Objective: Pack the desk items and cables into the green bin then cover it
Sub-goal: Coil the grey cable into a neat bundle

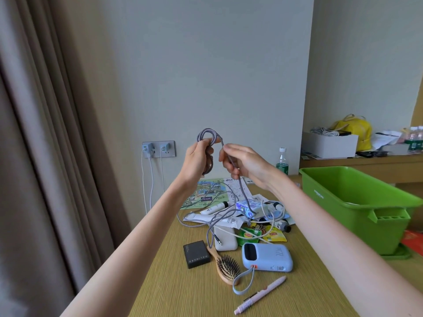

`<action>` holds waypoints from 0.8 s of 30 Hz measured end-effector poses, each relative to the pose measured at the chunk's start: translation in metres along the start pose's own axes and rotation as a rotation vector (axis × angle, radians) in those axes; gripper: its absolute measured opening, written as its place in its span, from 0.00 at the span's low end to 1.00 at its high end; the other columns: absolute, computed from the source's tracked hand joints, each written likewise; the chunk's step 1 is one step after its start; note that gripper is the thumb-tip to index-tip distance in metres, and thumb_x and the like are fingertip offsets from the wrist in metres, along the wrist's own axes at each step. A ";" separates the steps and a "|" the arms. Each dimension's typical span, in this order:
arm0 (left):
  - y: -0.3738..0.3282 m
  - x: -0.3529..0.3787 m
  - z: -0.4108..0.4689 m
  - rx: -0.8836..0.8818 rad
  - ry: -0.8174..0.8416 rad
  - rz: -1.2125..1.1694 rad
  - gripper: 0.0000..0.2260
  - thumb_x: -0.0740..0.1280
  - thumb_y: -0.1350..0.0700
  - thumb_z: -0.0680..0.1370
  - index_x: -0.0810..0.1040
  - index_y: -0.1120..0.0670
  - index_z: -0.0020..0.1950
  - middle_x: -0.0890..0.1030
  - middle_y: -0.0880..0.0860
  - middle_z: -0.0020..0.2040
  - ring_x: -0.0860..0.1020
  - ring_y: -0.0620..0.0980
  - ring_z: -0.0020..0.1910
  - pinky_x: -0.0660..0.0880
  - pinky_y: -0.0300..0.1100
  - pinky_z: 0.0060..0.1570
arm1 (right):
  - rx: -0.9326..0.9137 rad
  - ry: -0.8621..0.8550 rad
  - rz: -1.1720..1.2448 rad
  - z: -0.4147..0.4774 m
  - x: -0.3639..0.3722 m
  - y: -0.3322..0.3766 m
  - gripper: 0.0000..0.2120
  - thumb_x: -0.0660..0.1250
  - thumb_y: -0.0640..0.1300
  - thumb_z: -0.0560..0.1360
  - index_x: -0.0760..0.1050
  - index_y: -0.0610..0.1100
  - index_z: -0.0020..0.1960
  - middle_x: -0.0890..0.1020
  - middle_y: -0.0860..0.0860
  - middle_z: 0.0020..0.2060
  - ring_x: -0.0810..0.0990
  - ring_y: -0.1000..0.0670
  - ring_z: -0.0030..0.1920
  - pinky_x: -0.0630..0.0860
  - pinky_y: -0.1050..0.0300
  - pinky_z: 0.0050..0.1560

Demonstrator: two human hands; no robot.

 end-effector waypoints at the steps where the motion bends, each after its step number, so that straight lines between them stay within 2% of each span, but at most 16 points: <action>1: -0.001 0.001 0.000 0.002 0.009 -0.001 0.14 0.53 0.56 0.82 0.76 0.59 0.52 0.63 0.48 0.29 0.59 0.44 0.22 0.55 0.38 0.24 | 0.001 0.011 0.001 0.000 0.002 0.000 0.14 0.57 0.47 0.82 0.75 0.44 0.42 0.71 0.50 0.28 0.66 0.53 0.27 0.67 0.62 0.28; 5: -0.006 0.008 0.001 0.057 0.054 0.044 0.18 0.51 0.57 0.82 0.80 0.59 0.57 0.67 0.51 0.30 0.62 0.43 0.22 0.57 0.35 0.22 | 0.022 0.002 -0.023 0.001 0.006 -0.001 0.15 0.59 0.48 0.80 0.75 0.45 0.37 0.72 0.49 0.27 0.67 0.52 0.26 0.66 0.61 0.27; 7: -0.008 0.012 0.000 0.086 0.052 0.074 0.17 0.51 0.57 0.82 0.80 0.59 0.53 0.70 0.50 0.24 0.64 0.43 0.20 0.58 0.34 0.21 | 0.047 -0.023 -0.029 0.002 0.006 -0.004 0.16 0.60 0.50 0.78 0.74 0.46 0.35 0.72 0.49 0.27 0.67 0.53 0.26 0.66 0.61 0.26; 10: -0.005 0.015 0.001 0.094 0.046 0.075 0.15 0.51 0.57 0.82 0.76 0.56 0.47 0.68 0.46 0.19 0.64 0.42 0.18 0.58 0.35 0.21 | 0.087 -0.032 -0.020 0.004 0.007 -0.009 0.18 0.61 0.54 0.76 0.74 0.47 0.31 0.73 0.49 0.27 0.68 0.53 0.25 0.66 0.60 0.27; 14: 0.003 0.008 0.006 0.034 -0.023 0.060 0.12 0.53 0.55 0.83 0.72 0.54 0.42 0.65 0.48 0.29 0.61 0.40 0.19 0.59 0.33 0.20 | 0.109 -0.057 -0.064 0.005 0.008 -0.013 0.21 0.66 0.61 0.72 0.75 0.46 0.30 0.75 0.49 0.27 0.70 0.52 0.25 0.67 0.61 0.26; 17: 0.008 0.001 0.008 0.028 -0.038 0.075 0.11 0.54 0.56 0.82 0.69 0.52 0.40 0.67 0.49 0.33 0.64 0.42 0.24 0.61 0.35 0.23 | 0.092 -0.072 -0.061 0.006 0.005 -0.014 0.20 0.68 0.61 0.71 0.76 0.46 0.30 0.71 0.49 0.25 0.66 0.52 0.25 0.63 0.62 0.24; 21: 0.014 -0.005 0.015 -0.077 -0.021 -0.149 0.12 0.52 0.58 0.80 0.67 0.52 0.38 0.73 0.47 0.28 0.71 0.48 0.29 0.60 0.38 0.28 | 0.045 -0.023 -0.041 0.004 0.000 -0.015 0.17 0.68 0.54 0.74 0.75 0.44 0.32 0.65 0.50 0.22 0.59 0.52 0.23 0.58 0.62 0.23; 24: 0.015 -0.016 0.022 -0.117 -0.074 -0.373 0.12 0.52 0.59 0.80 0.67 0.52 0.38 0.70 0.46 0.27 0.67 0.46 0.28 0.61 0.41 0.32 | 0.062 -0.015 -0.074 0.000 -0.007 -0.020 0.18 0.68 0.53 0.74 0.75 0.43 0.30 0.64 0.51 0.22 0.58 0.52 0.22 0.58 0.62 0.23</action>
Point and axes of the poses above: each hand's wrist, its own z-axis towards the middle knuckle, its own x-axis out of the palm, y = z × x, the point moved 7 cm from there along z, towards the middle knuckle
